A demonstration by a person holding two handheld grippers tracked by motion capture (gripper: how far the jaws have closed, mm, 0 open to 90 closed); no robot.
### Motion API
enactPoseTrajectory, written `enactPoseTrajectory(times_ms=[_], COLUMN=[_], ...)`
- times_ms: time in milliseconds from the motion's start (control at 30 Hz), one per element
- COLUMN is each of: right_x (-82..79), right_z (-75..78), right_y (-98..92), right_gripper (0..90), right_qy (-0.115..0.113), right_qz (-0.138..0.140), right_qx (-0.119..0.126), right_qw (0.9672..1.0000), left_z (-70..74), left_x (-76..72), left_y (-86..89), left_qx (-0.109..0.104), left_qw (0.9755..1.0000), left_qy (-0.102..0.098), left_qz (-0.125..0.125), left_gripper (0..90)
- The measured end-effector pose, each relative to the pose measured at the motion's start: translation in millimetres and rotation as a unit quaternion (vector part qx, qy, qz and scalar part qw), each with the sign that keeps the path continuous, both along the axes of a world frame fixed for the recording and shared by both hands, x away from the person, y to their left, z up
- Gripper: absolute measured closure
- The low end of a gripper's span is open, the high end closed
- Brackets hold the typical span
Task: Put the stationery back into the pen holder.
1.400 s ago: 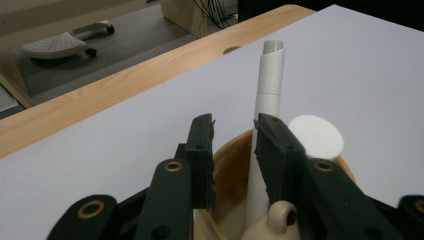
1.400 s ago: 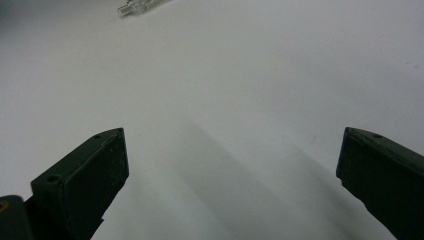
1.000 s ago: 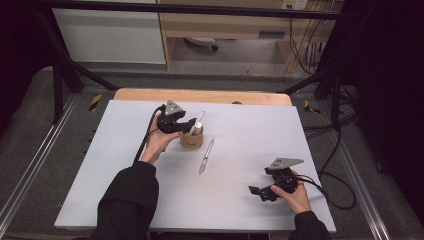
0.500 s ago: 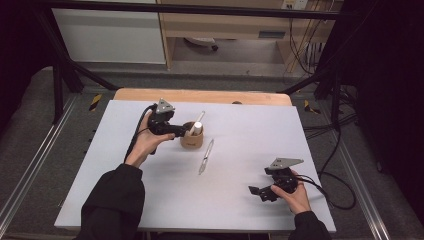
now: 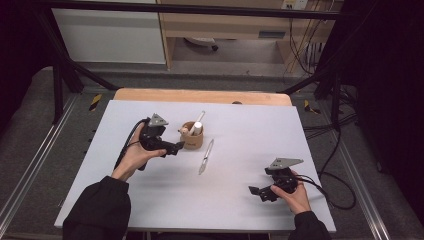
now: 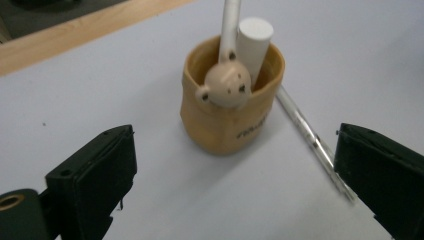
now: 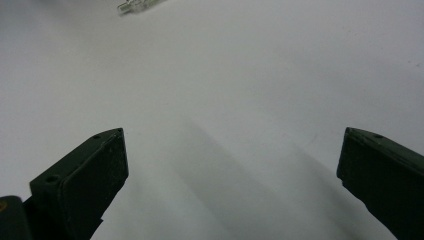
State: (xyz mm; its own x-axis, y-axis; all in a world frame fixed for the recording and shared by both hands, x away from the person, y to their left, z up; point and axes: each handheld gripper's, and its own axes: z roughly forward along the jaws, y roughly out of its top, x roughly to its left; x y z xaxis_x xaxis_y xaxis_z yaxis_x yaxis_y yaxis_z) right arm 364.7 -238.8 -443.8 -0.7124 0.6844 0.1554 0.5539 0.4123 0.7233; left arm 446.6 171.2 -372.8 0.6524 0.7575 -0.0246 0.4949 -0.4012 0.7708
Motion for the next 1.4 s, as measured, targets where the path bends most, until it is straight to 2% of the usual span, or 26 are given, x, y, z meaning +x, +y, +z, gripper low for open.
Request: enactPoseTrajectory(times_ms=[267,500,600,700,800,900,1067,1200,1267,1400], right_x=[-0.4,-0.4,-0.4,-0.6,-0.3,-0.2,-0.6,-0.5,-0.4,-0.2], right_z=[0.3,0.2,0.2,0.1,-0.4,-0.4,0.1,0.1,0.0,-0.2], right_y=[-0.3,-0.2,-0.3,0.1,0.2,0.2,0.3,0.0,0.2,0.2], right_gripper=[0.7,0.7,0.7,0.7,0.7,0.7,0.7,0.7,0.7,0.7], right_qy=[-0.002,-0.002,-0.002,0.000,-0.003,-0.003,0.000,-0.001,-0.001,-0.001], right_qz=[0.000,0.001,0.001,0.000,0.001,0.001,-0.001,0.000,0.001,0.001], right_qx=[0.001,0.000,0.000,0.001,-0.001,0.000,0.001,0.001,0.001,0.001], right_qw=[1.0000,1.0000,1.0000,1.0000,1.0000,1.0000,1.0000,1.0000,1.0000,1.0000], left_z=[-11.4,-20.6,-25.1,-28.6,-30.5,-31.3,-32.6,-34.8,-36.7,-42.0], left_x=[-16.0,-29.3,-32.6,-33.6,-33.9,-34.8,-36.5,-37.4,-37.4,-35.1], left_y=[0.8,-10.5,-17.0,-22.2,-28.1,-35.7,-51.1,-63.3,-69.2,-79.8], left_qx=[-0.003,0.008,0.009,0.002,0.010,0.005,0.008,0.004,0.006,0.007], left_qw=[0.9998,0.9996,0.9996,0.9994,0.9993,0.9992,0.9992,0.9993,0.9991,0.9988], left_qy=[0.008,0.014,0.015,0.026,0.029,0.035,0.034,0.030,0.035,0.046], left_qz=[-0.015,-0.023,-0.024,-0.023,-0.020,-0.020,-0.021,-0.022,-0.024,-0.018], left_gripper=[3.1,4.7,6.4,9.6,11.6,13.1,21.6,34.9,42.6,49.4])
